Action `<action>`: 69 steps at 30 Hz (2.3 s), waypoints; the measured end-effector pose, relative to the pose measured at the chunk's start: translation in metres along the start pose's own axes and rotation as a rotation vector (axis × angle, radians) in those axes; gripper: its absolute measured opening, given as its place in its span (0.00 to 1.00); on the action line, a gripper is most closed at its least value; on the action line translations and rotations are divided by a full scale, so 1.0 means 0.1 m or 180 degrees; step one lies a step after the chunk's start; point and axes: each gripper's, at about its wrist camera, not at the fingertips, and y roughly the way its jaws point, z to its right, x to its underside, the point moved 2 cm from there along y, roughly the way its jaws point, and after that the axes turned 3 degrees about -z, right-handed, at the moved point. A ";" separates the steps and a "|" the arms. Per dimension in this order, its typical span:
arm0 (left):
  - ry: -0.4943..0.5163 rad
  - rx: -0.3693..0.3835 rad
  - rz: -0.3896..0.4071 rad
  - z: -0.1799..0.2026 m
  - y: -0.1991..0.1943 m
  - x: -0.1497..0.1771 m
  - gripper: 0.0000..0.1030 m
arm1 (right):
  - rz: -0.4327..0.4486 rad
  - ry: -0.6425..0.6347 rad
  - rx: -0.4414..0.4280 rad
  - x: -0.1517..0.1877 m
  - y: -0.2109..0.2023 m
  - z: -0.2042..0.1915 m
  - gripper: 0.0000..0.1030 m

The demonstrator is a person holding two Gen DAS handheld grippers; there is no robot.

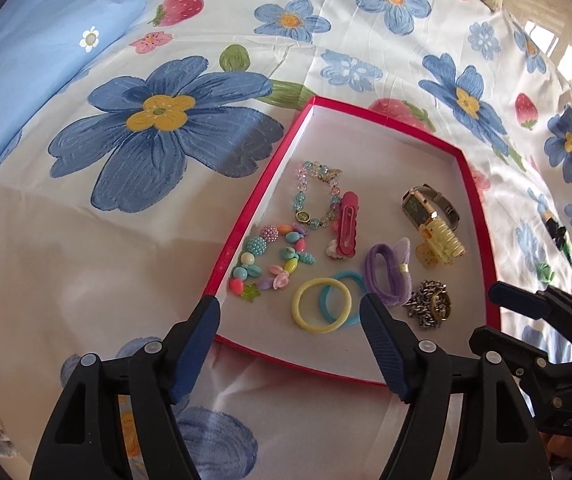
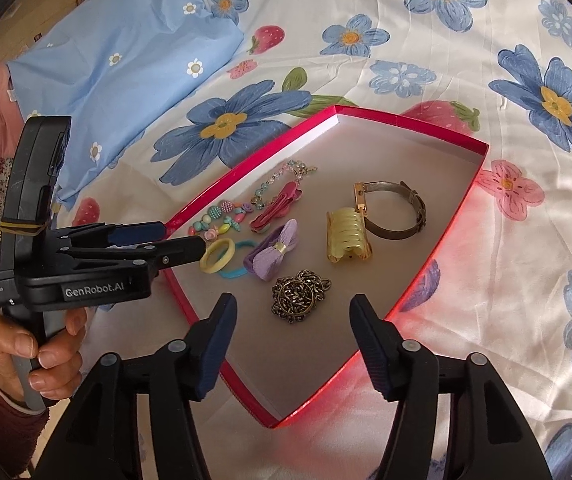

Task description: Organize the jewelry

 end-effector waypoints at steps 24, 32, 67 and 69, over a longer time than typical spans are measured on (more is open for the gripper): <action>-0.0401 0.0175 0.0378 -0.17 -0.59 0.60 0.86 | 0.0953 0.0532 -0.0361 0.40 -0.60 0.15 0.74; -0.0102 0.0089 0.0681 0.01 -1.08 0.79 0.86 | 0.1236 0.0301 0.0010 0.38 -1.04 -0.05 0.85; 0.0193 -0.0560 0.1123 0.27 -1.31 1.40 0.99 | 0.1180 -0.0025 0.0543 0.66 -0.86 -0.27 1.00; 0.0227 -0.0584 0.1140 0.29 -1.32 1.42 0.99 | 0.1161 -0.0016 0.0543 0.67 -0.84 -0.27 1.00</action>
